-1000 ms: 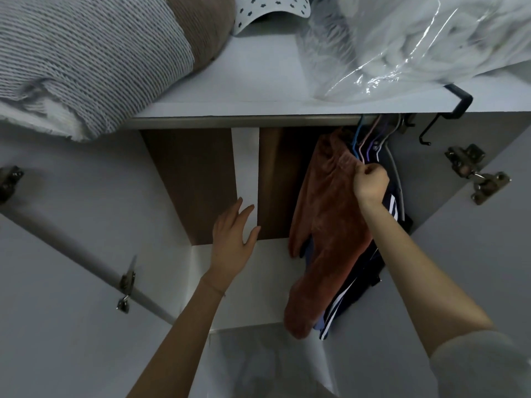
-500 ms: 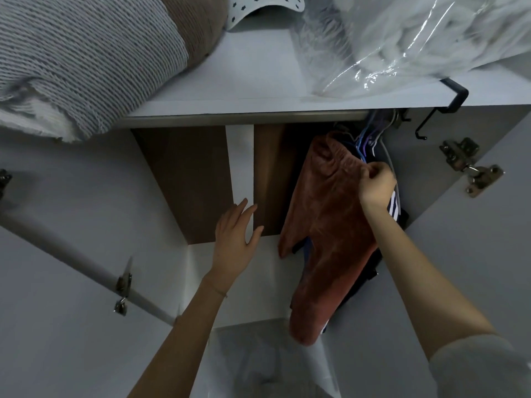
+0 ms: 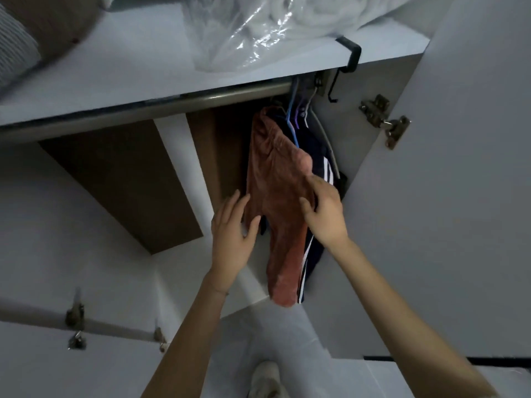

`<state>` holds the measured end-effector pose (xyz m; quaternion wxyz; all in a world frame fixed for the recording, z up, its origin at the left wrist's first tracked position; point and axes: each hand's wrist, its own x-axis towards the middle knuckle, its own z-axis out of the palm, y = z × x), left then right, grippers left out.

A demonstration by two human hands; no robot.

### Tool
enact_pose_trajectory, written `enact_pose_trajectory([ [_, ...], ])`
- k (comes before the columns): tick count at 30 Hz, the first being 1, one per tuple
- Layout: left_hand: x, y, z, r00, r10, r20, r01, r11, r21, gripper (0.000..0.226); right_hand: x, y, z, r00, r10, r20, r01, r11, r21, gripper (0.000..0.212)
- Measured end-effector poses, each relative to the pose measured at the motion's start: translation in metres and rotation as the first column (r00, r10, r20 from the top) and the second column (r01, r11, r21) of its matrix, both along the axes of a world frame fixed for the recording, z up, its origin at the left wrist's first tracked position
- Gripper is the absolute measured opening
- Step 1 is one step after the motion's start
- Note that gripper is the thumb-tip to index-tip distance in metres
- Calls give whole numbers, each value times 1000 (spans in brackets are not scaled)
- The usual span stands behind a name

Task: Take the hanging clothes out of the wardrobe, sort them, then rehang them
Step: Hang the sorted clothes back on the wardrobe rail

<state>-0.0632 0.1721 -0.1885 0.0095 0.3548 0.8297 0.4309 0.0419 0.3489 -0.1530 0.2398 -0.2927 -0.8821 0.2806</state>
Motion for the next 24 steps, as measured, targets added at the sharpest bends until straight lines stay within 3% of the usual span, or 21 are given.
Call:
enact_pose_trajectory([
  [6,78,21,-5,985,-173,-10,173,985,18,46,119,-38,-18,996,-79,41,78,997,26,45],
  [15,292,16,-22,920,-388,60,389,921,-7,40,365,-101,-31,953,-289,90,288,957,22,37],
  [24,507,33,-38,696,-718,11,716,693,-82,35,609,-138,-49,725,-673,151,685,728,-43,34],
])
